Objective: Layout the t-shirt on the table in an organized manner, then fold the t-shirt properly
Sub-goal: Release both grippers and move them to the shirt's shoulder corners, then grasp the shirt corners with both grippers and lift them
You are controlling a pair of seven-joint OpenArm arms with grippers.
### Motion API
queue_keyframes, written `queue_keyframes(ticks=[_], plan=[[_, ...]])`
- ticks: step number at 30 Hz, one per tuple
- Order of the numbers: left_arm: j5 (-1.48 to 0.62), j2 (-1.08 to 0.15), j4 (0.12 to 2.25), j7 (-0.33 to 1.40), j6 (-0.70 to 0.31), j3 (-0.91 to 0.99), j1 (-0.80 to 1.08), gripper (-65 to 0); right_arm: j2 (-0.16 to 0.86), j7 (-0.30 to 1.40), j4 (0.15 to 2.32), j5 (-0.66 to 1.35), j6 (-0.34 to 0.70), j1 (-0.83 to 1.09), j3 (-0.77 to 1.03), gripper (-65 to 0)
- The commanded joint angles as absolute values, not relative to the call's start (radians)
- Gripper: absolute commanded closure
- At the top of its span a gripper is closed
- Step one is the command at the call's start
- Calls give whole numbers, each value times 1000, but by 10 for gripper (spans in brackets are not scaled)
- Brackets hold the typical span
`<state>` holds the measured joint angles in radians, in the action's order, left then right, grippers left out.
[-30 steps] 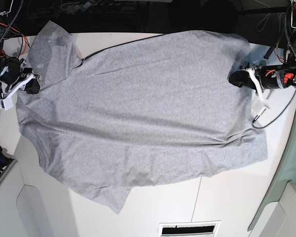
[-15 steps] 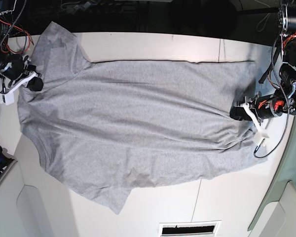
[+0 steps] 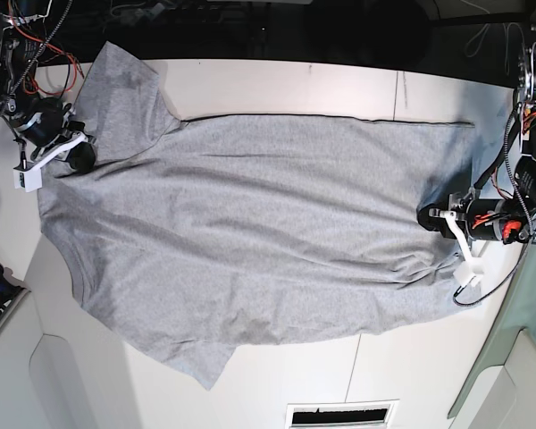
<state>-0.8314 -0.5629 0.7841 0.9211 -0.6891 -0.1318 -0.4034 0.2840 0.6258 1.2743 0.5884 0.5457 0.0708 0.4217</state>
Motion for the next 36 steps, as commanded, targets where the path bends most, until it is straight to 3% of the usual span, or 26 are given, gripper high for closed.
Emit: queue_keyframes(ticks=[1,7,13,16,17,19,21,28,36], plan=[[-881,-609,830,918,-698,-125,-411,-106,303,625,1321,636,554,81,455,0],[-996,-746,1023,931,-698,-125,-276,-124,306,656,1474,715,555,224,598,0],[-1074,-801,1121,970,-698,-114,-134,-270,305,664,1502,726,554,355,677,0],[-1099,-794,1142,969,-698,-46,-57,-276,305,663,1493,725,554,400,679,0],[-1107,-789,1147,969,-698,-13,-37,-276,305,663,1486,725,554,406,679,-8],[-1111,-779,1161,970,-698,57,-4,-276,305,663,1474,725,554,408,678,-178],[-1111,-778,1178,970,-698,111,30,-276,305,663,1462,725,554,408,678,-270],[-1089,-778,1187,949,-698,194,106,-362,305,662,1445,710,554,405,619,-272],[-966,-720,1127,918,-640,194,105,-364,298,626,1427,688,542,405,455,-272]])
